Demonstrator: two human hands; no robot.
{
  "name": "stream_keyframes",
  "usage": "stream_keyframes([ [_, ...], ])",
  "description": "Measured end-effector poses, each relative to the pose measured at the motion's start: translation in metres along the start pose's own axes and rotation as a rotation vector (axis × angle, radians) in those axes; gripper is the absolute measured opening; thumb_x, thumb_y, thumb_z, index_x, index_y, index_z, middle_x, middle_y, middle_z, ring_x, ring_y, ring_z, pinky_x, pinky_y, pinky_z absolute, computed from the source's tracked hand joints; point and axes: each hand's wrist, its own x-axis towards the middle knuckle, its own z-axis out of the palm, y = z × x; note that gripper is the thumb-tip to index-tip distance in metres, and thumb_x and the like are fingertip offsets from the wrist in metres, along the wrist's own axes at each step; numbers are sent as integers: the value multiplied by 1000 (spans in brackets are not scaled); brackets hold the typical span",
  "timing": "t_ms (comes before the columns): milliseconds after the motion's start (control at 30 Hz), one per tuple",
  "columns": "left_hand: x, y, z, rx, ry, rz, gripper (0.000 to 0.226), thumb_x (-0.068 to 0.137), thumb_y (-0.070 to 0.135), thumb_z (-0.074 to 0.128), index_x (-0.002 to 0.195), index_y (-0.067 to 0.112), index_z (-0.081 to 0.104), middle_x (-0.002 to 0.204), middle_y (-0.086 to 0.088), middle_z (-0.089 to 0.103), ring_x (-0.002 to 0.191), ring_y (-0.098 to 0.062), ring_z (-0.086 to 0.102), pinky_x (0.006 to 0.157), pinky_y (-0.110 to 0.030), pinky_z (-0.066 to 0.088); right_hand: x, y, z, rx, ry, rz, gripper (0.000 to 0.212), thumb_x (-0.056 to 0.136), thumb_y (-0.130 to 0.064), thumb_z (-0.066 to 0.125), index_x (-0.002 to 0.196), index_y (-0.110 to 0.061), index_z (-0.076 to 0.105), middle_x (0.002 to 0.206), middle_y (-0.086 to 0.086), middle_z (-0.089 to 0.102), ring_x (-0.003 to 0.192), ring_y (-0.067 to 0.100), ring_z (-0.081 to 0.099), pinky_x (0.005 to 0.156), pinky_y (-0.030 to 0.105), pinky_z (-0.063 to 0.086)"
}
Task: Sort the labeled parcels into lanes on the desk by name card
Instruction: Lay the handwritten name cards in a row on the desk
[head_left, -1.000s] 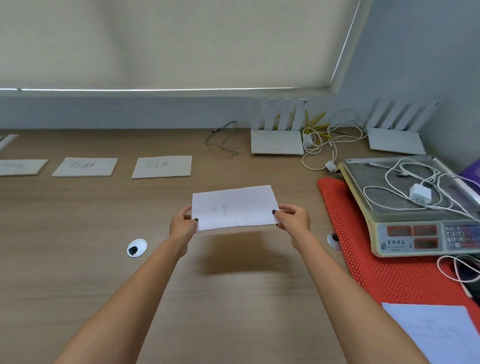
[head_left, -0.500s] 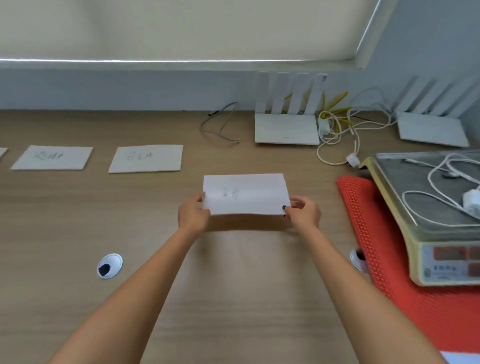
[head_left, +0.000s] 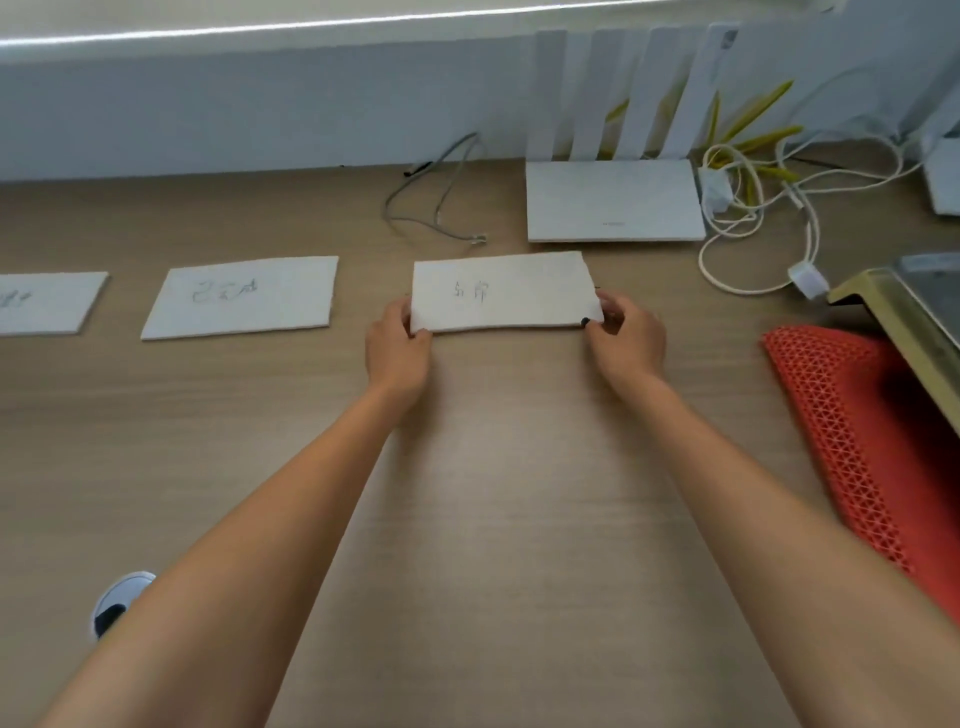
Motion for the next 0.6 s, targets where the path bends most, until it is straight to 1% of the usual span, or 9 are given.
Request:
stream_keyframes([
  [33, 4, -1, 1, 41, 0, 14, 44, 87, 2, 46, 130, 9, 50, 124, -11, 60, 119, -29, 49, 99, -32, 40, 2, 2, 3, -28, 2, -18, 43, 85, -12, 59, 127, -16, 59, 117, 7, 67, 112, 29, 52, 95, 19, 33],
  [100, 10, -3, 3, 108, -2, 34, 49, 85, 0, 43, 132, 12, 50, 123, -11, 60, 122, -30, 45, 98, -33, 39, 4, 4, 7, -74, 14, -47, 45, 84, -11, 58, 128, -17, 59, 117, 7, 67, 113, 30, 48, 85, 19, 30],
  [167, 10, -2, 3, 133, -22, 52, 53, 83, 0, 41, 133, 13, 49, 122, -11, 60, 123, -30, 44, 98, -32, 39, 2, 2, 7, -80, 16, -50, 46, 83, -10, 58, 129, -17, 59, 118, 7, 66, 114, 30, 47, 87, 21, 32],
  [300, -4, 3, -9, 106, -47, 42, 52, 84, -2, 43, 134, 12, 47, 124, -12, 59, 119, -33, 48, 94, -30, 39, -8, -4, -6, -35, -22, -26, 48, 81, -8, 61, 129, -12, 57, 126, 10, 61, 118, 30, 51, 98, 27, 35],
  [367, -15, 6, -20, 85, -71, -31, 54, 87, 0, 45, 140, 11, 41, 133, -14, 53, 122, -32, 48, 99, -31, 38, -19, -9, -19, -24, -70, 22, 50, 82, -8, 63, 131, -11, 54, 131, 12, 57, 120, 28, 51, 100, 29, 36],
  [400, -23, 8, -27, 75, -102, -64, 56, 88, 0, 46, 142, 12, 37, 137, -15, 49, 124, -31, 46, 103, -32, 37, -27, -12, -27, -26, -101, 48, 51, 82, -8, 63, 132, -11, 52, 131, 13, 57, 118, 29, 53, 99, 30, 37],
  [500, -58, 16, -52, 34, -235, -103, 56, 90, 1, 46, 144, 12, 34, 144, -13, 41, 129, -27, 42, 101, -27, 35, -64, -21, -48, 60, -238, 144, 55, 83, -6, 64, 135, -13, 48, 131, 14, 55, 105, 27, 59, 88, 34, 45],
  [567, -91, 23, -70, 8, -319, -122, 56, 91, 2, 47, 144, 12, 34, 147, -12, 38, 133, -26, 38, 104, -30, 34, -100, -27, -60, 165, -334, 238, 58, 83, -5, 65, 137, -16, 46, 132, 12, 52, 97, 23, 57, 73, 34, 49],
  [600, -110, 28, -80, 1, -340, -125, 55, 90, 2, 48, 143, 12, 35, 146, -11, 39, 133, -26, 38, 105, -32, 34, -120, -31, -66, 203, -359, 276, 58, 83, -5, 65, 137, -18, 46, 131, 11, 52, 92, 22, 56, 64, 31, 49],
])
